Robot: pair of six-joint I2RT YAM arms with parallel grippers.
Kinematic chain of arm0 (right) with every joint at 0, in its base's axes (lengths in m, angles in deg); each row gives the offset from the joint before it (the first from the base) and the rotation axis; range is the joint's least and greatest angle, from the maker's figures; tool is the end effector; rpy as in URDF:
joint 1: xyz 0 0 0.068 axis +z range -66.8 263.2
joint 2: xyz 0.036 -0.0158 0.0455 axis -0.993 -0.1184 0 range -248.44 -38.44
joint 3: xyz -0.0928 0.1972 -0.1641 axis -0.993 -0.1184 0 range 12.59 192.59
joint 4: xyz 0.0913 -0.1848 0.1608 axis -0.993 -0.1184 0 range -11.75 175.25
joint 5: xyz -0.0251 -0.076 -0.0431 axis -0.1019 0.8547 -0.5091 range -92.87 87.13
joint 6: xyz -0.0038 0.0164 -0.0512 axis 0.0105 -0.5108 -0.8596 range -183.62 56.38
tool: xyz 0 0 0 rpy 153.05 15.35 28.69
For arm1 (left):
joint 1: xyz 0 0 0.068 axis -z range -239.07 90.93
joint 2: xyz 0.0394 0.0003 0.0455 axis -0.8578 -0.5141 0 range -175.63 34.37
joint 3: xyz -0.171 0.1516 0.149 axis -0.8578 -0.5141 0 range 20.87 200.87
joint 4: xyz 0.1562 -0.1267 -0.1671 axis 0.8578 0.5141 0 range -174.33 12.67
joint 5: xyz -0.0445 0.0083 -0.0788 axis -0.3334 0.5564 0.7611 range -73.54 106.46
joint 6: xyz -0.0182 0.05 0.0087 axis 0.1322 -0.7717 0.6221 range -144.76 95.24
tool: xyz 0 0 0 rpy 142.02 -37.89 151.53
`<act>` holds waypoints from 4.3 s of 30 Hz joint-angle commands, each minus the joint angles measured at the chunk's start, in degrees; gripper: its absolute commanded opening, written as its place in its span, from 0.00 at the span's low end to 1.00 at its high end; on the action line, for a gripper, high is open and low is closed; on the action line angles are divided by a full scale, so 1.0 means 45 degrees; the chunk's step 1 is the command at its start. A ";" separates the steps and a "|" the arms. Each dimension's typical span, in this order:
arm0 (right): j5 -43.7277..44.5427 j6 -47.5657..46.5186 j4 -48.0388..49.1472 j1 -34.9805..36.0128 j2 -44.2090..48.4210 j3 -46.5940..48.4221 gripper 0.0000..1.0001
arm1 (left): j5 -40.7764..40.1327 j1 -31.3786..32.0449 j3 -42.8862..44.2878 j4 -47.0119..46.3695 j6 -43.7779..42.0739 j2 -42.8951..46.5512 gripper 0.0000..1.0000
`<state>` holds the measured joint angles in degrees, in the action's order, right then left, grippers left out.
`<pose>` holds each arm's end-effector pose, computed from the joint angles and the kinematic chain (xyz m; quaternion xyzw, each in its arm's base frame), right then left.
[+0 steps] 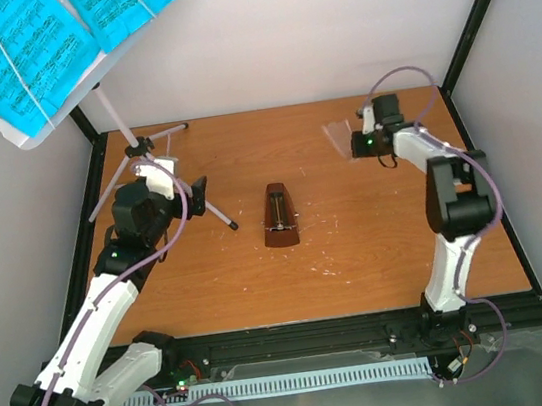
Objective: Pack up the instrument practice props
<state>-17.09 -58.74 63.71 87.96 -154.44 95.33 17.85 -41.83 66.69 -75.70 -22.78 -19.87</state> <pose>0.4338 0.0448 0.1779 -0.0364 0.9459 0.1428 0.2891 0.2114 -0.0663 0.3191 0.1139 0.7959 -0.1088 0.5845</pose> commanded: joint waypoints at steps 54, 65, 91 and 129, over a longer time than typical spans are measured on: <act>-1.1489 0.0621 -0.4243 0.7146 0.7494 -0.6270 0.03 | 1.3457 0.2383 0.2065 0.7023 0.0365 -0.1524 0.38; -1.1558 0.0738 -0.4439 0.7163 0.7939 -0.6754 0.03 | 1.3013 0.3026 0.1848 0.7421 0.0266 -0.1299 0.36; -1.1835 0.1082 -0.4251 0.7168 0.8450 -0.7208 0.03 | 1.2970 0.4432 0.1654 0.7547 0.0031 -0.2040 0.22; -0.9397 0.2729 -0.2182 0.5095 1.1068 -0.7334 0.83 | 1.2803 0.4568 0.0300 0.2053 0.3911 -0.1473 0.00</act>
<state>-63.75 -50.30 49.04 113.83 -109.55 62.78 75.99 -21.92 70.67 -50.76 -16.07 -28.79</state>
